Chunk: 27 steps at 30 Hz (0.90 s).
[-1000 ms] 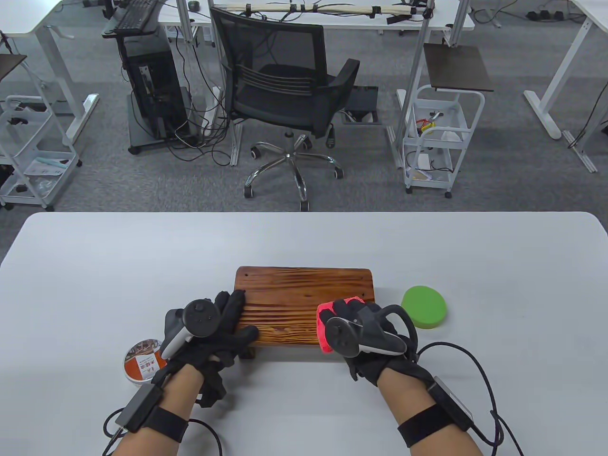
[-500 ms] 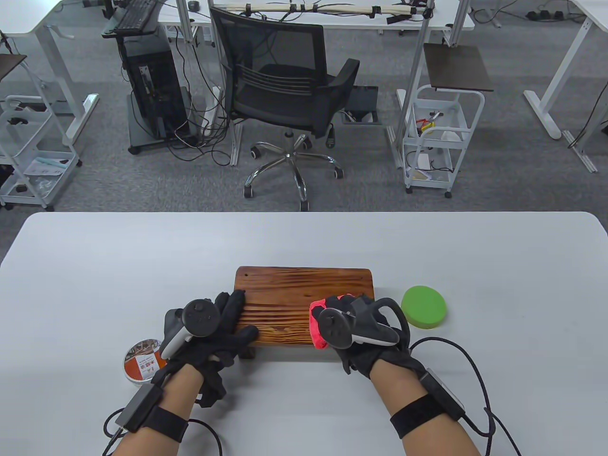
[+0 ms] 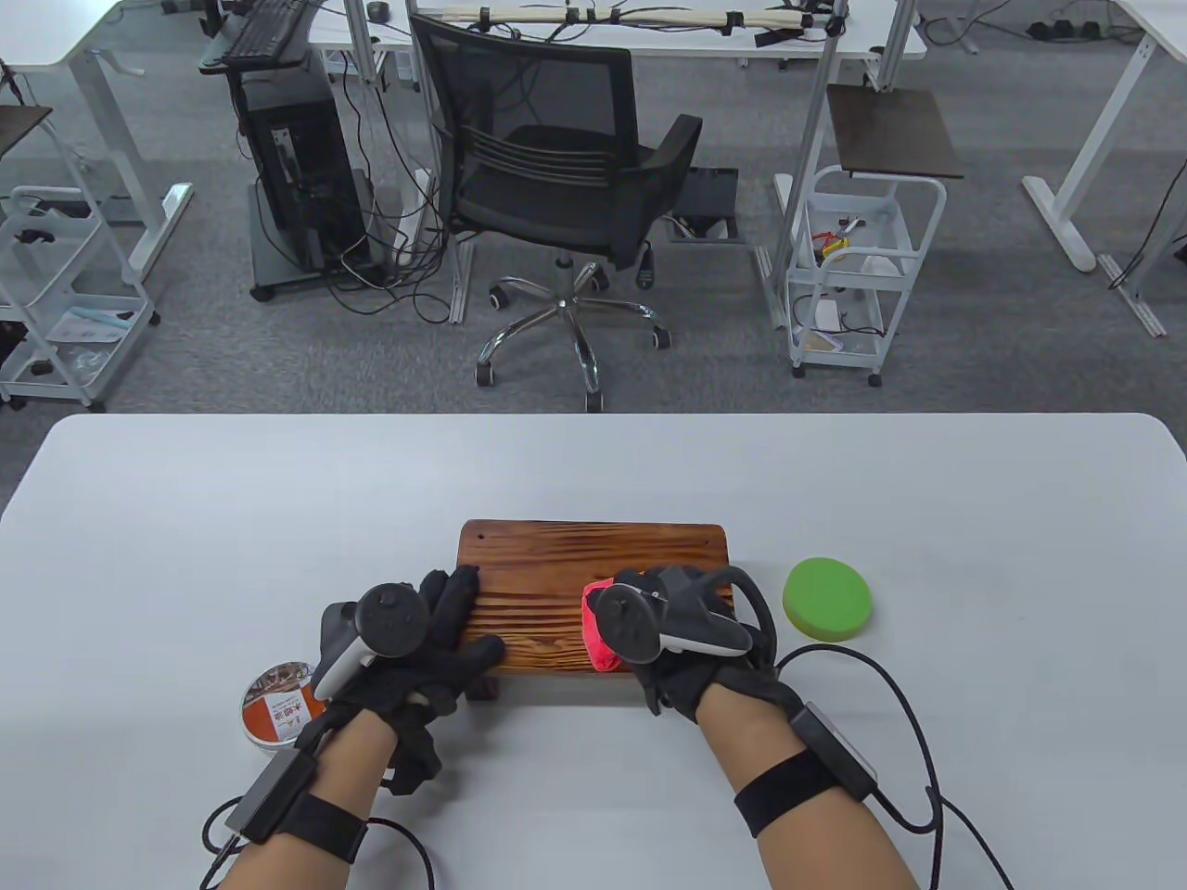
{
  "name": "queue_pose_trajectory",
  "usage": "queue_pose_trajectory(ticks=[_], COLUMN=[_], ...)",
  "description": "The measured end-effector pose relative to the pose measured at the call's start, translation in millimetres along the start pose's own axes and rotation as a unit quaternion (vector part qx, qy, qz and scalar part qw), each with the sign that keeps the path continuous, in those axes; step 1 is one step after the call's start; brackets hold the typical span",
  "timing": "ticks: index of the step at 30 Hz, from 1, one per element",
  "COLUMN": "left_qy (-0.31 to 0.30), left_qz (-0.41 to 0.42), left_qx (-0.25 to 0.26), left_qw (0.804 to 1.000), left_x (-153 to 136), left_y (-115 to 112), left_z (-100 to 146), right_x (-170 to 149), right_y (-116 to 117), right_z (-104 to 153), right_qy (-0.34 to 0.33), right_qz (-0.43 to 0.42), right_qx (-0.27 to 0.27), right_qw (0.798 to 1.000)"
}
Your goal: Dip and apply wood wax on stool
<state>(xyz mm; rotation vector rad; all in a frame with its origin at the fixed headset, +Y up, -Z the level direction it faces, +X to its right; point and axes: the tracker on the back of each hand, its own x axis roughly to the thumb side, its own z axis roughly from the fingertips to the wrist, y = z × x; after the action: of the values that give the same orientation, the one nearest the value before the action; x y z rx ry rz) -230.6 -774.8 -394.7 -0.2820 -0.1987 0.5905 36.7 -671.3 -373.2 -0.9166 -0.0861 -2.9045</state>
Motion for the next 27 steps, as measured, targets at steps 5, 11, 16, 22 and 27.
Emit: queue_pose_trajectory(ticks=[5, 11, 16, 22, 27], left_qy=[-0.001, -0.001, 0.0, -0.001, -0.001], left_qz=[0.003, 0.003, 0.003, 0.002, 0.003], left_qx=[0.0, 0.0, 0.0, -0.002, -0.002], left_qw=[1.0, 1.0, 1.0, 1.0, 1.0], left_x=[-0.1, 0.0, -0.2, -0.2, -0.2], left_y=[-0.2, 0.0, 0.1, 0.4, 0.3], left_z=[-0.1, -0.2, -0.2, -0.5, -0.6], right_x=[23.7, -2.3, 12.1, 37.9, 16.3], right_y=[-0.8, -3.8, -3.4, -6.2, -9.4], right_z=[2.3, -13.4, -22.1, -17.3, -33.9], right_qy=[-0.066, 0.013, -0.003, -0.088, -0.008], right_qz=[-0.022, -0.017, -0.016, -0.02, -0.011], right_qx=[-0.003, -0.012, -0.001, 0.008, 0.001], right_qw=[0.998, 1.0, 1.0, 0.996, 1.0])
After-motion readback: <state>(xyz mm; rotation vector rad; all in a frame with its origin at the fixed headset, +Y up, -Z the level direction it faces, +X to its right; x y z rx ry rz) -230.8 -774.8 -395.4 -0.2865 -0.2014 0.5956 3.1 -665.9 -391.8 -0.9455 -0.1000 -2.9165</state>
